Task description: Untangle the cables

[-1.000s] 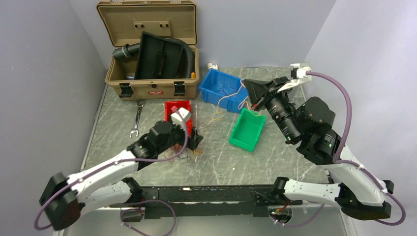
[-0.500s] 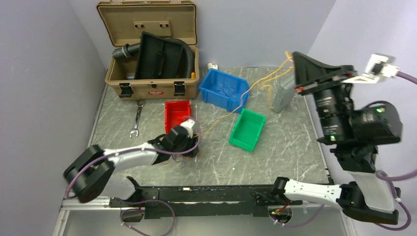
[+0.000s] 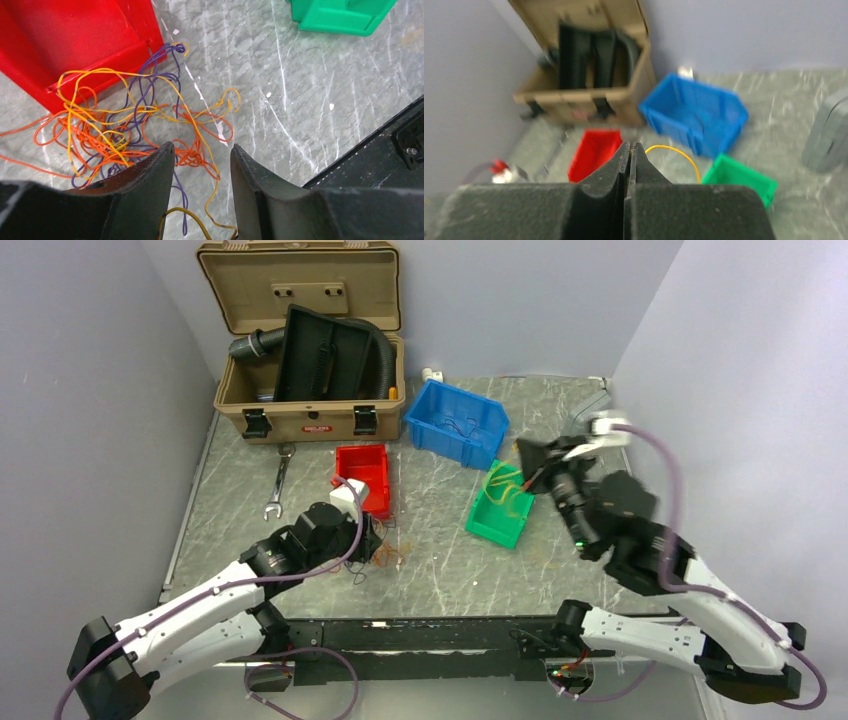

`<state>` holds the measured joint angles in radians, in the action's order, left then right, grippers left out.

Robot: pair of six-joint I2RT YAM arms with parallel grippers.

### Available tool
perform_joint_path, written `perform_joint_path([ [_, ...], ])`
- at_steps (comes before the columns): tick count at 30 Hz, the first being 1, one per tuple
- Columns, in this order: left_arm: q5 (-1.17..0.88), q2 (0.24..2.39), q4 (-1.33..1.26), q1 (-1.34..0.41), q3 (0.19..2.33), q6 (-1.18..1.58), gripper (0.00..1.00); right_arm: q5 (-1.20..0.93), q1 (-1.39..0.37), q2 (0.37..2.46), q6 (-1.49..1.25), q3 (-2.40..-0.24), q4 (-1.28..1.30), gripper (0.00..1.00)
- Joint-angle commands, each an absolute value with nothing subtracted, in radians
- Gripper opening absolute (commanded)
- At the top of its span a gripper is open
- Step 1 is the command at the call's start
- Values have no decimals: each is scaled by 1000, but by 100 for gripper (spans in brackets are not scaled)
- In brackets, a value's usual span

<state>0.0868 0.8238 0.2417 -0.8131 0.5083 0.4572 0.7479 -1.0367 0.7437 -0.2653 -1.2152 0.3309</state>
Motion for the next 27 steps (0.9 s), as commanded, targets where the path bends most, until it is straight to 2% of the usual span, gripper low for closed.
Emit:
perform_joint_path([
  [1,117,801,339,-814,563,430,50,725,-1037,758,-457,-1134,497,0],
  [9,109,812,349,-816,576,439,51,804,-1037,773,-454,-1124,468,0],
  [19,129,809,349,-815,578,442,53,757,-1036,873,-295,-1336,360,0],
  [27,122,812,361,-816,586,437,53,851,-1036,896,-155,-1429,288,0],
])
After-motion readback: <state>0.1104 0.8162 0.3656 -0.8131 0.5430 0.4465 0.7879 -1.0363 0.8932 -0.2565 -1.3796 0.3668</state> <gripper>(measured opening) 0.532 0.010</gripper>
